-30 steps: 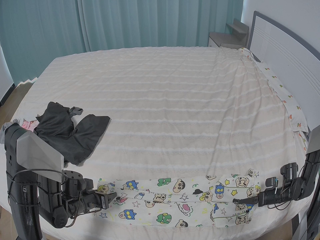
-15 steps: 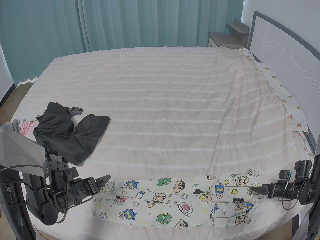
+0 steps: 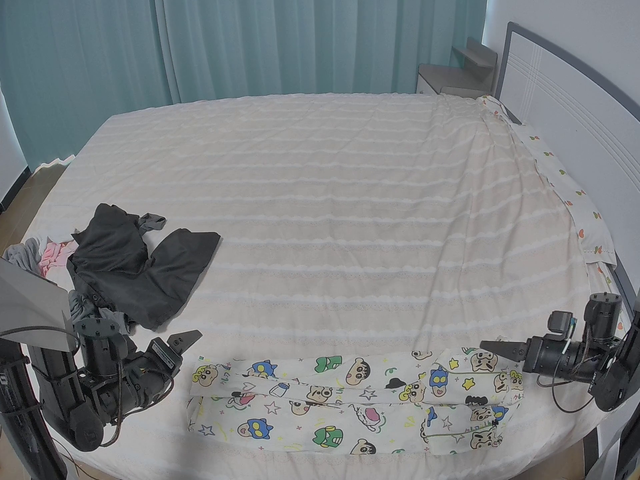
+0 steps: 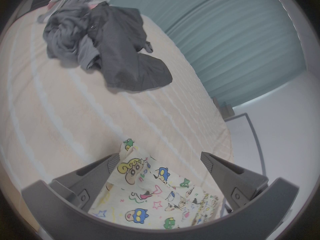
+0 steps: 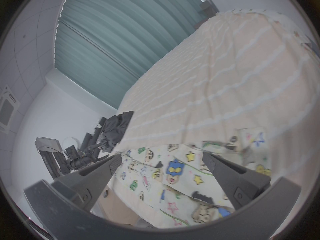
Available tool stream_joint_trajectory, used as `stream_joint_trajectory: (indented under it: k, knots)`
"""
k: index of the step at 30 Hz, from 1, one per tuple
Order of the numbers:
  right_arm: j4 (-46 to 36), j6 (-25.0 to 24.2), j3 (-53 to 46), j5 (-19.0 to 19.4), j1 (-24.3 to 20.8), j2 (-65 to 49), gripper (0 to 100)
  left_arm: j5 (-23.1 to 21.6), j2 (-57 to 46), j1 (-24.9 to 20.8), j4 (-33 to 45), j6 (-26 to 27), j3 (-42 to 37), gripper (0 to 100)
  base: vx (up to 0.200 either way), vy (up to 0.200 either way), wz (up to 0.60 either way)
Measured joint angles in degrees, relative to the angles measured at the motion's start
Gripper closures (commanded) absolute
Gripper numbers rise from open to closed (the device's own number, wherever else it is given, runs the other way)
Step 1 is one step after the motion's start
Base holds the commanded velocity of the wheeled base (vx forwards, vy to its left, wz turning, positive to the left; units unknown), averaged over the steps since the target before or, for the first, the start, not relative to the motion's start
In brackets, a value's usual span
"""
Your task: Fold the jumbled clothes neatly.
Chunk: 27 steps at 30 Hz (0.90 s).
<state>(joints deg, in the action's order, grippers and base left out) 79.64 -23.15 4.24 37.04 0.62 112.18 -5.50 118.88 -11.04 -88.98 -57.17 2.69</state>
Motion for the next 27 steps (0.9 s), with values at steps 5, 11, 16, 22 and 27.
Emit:
stream_joint_trajectory:
  k: [5,11,16,22,27]
  knots:
    - [0.0,-5.0,3.9,-3.2,-7.2,1.7,0,-5.2,-0.2,1.4,0.0,-2.4,-1.0,0,0.0,0.0,0.0]
    - [-0.1,-7.0,6.9,-4.9,-11.5,7.9,0,-8.1,0.0,3.6,0.0,-2.7,-1.6,0,0.0,0.0,0.0]
    - [0.0,-7.3,9.9,-5.2,-12.2,13.7,0,-8.6,0.4,4.2,0.0,-2.8,-1.7,0,0.0,0.0,0.0]
    - [-0.2,-7.7,13.7,-5.2,-10.6,18.8,0,-8.7,0.7,4.4,0.0,-2.8,-1.7,0,0.0,0.0,0.0]
    - [0.0,-8.2,15.3,-3.8,-8.8,20.9,0,-8.7,1.1,4.5,0.0,-2.8,-1.7,0,0.0,0.0,0.0]
